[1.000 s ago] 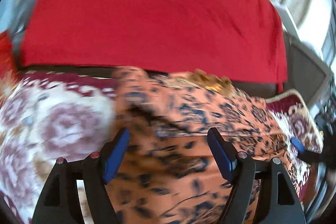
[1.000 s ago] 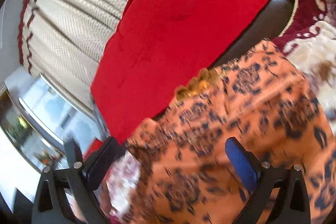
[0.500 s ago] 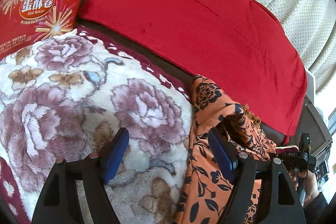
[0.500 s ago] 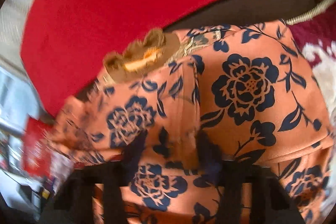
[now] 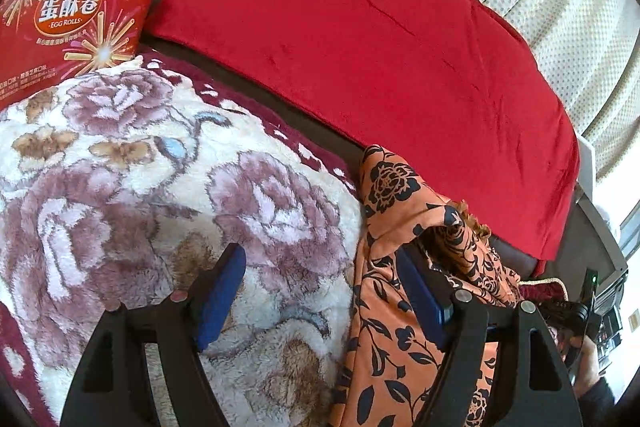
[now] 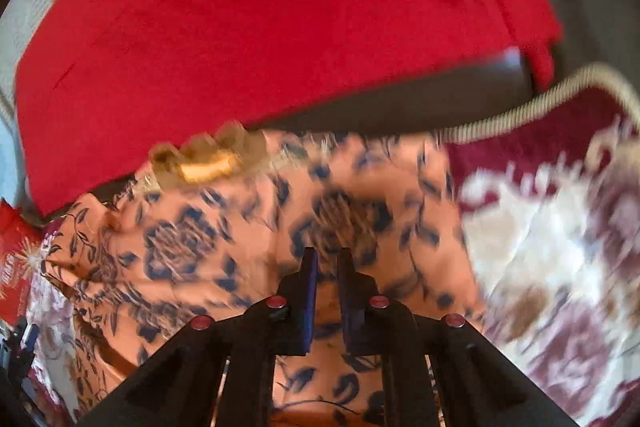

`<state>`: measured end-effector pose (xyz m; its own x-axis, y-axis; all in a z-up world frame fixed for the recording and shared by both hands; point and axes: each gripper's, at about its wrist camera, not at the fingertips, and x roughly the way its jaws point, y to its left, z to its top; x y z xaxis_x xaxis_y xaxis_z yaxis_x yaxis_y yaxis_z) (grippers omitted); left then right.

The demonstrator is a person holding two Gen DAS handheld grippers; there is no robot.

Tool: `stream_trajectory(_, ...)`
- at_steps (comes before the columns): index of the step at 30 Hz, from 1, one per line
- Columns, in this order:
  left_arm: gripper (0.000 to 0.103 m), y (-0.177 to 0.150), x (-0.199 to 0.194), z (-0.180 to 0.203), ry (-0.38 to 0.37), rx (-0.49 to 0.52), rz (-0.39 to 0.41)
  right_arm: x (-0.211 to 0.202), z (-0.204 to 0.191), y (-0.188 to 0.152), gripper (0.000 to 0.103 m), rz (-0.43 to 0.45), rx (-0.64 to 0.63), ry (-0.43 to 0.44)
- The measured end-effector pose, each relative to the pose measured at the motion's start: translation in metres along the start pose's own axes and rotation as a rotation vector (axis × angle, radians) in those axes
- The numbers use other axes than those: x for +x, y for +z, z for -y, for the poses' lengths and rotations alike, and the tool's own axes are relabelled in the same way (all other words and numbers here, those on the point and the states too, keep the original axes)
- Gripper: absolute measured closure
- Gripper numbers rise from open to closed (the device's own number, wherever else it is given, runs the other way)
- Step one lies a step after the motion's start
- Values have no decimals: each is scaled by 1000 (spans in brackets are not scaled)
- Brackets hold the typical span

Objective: Fold small clothes

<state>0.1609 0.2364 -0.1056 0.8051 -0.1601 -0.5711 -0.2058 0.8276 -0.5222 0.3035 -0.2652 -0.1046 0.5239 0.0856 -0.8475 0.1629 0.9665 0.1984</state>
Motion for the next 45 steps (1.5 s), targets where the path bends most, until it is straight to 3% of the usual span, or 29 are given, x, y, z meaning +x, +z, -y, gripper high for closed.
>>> stream_trajectory(2,25,0,2,1,-1,0,-2,5,20,-6,88,-6,110,138)
stream_trajectory(3,25,0,3,1,2,1,-5,4,24,-6,70,7,140,195)
stream_trajectory(4,25,-1,4,2,6,1,-8,2,24,-4,26,19,152,230)
stream_trajectory(5,25,-1,5,2,5,2,-11,-1,21,0,9,43,161,265)
stream_trajectory(6,25,0,5,3,2,5,-11,-5,17,1,4,66,161,280)
stream_trajectory(7,25,0,5,5,2,9,-9,-6,13,6,4,78,151,303)
stream_trajectory(11,25,0,4,11,3,47,6,26,-15,19,10,-58,70,281)
stream_trajectory(12,25,0,3,12,9,58,11,32,-24,23,27,-86,45,256)
stream_trajectory(13,25,0,2,12,14,70,13,43,-34,21,57,-132,4,221)
stream_trajectory(14,25,0,2,13,15,77,14,49,-41,14,66,-171,-27,172)
stream_trajectory(15,25,1,1,12,14,80,15,52,-46,11,70,-182,-52,131)
stream_trajectory(16,25,1,0,12,13,82,17,55,-55,11,81,-190,-89,99)
stream_trajectory(19,25,2,-3,9,11,76,23,42,-71,15,91,-159,-153,63)
stream_trajectory(22,25,3,-4,6,10,57,21,6,-89,21,92,-56,-228,21)
stream_trajectory(26,25,3,-5,6,11,59,27,-36,-75,25,92,63,-261,-53)
stream_trajectory(28,25,2,-4,7,9,58,23,-31,-48,25,91,45,-193,-89)
stream_trajectory(30,25,2,-1,10,14,67,12,-10,-25,14,90,-26,-152,-67)
stream_trajectory(32,25,0,0,12,16,75,10,7,-8,3,81,-44,-106,-90)
stream_trajectory(34,25,0,-1,14,21,89,11,17,10,-5,36,-72,-10,-41)
stream_trajectory(37,25,0,0,15,23,92,9,4,12,-3,36,-5,5,-21)
stream_trajectory(39,25,1,2,17,17,90,5,-9,17,4,35,35,29,44)
stream_trajectory(42,25,0,4,22,20,113,3,-3,21,21,34,19,88,140)
stream_trajectory(45,25,-2,5,25,33,147,2,26,17,35,34,-44,84,119)
